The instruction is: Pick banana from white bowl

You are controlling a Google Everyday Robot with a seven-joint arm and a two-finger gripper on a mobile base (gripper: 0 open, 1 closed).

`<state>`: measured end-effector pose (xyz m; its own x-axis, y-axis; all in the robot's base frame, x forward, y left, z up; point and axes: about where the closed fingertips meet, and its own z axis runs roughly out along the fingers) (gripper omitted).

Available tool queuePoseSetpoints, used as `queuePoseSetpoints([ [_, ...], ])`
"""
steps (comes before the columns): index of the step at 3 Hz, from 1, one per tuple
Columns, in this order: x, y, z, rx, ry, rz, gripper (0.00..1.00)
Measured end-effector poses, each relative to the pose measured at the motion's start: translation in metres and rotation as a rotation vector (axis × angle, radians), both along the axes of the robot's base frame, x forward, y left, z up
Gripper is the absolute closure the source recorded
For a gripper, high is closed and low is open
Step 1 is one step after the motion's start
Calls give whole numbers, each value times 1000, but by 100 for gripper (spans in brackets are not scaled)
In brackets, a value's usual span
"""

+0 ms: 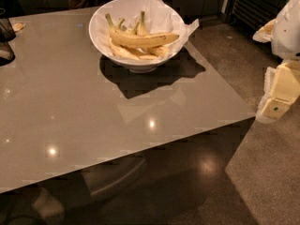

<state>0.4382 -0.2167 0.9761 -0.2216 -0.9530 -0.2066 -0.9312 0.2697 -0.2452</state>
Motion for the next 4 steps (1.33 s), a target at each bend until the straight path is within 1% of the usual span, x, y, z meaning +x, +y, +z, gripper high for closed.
queuePoseSetpoints([
  [1,6,4,3,11,-2,-13,0],
  [2,29,14,4,61,29,-53,0],
  [3,67,27,10,111,72,-97,0],
  [4,104,38,11,130,94,-100,0],
])
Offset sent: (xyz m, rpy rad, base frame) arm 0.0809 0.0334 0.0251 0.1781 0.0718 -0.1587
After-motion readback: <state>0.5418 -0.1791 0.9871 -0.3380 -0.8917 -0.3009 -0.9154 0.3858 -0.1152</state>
